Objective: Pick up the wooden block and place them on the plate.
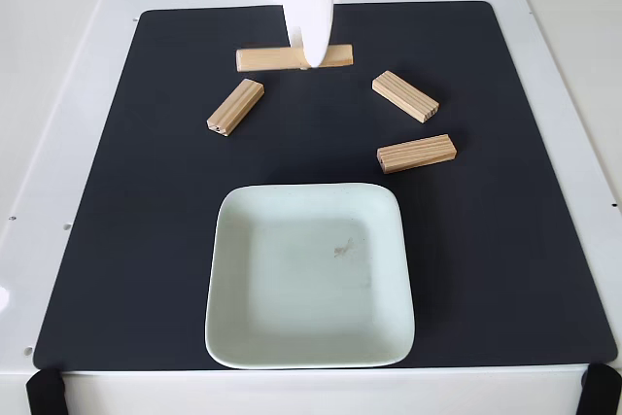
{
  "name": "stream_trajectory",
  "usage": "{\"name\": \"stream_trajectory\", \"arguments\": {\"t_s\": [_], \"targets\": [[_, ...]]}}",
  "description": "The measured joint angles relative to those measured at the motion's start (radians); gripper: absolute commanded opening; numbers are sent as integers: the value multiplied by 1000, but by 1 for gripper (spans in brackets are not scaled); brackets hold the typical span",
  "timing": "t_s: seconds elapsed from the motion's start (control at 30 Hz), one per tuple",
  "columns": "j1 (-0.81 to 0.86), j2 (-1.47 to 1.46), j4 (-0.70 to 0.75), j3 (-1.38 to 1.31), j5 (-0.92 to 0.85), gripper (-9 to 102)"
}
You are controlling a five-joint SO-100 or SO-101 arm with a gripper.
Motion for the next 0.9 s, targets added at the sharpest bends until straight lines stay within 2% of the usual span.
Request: {"name": "stream_trajectory", "arguments": {"t_s": [0.13,0.27,0.6,0.9], "targets": [[-15,-153,-48,-189,121,-1],[-14,-359,-48,-420,156,-1],[-14,-876,-54,-936,158,-1],[-37,-1146,-58,-1143,121,-1]]}}
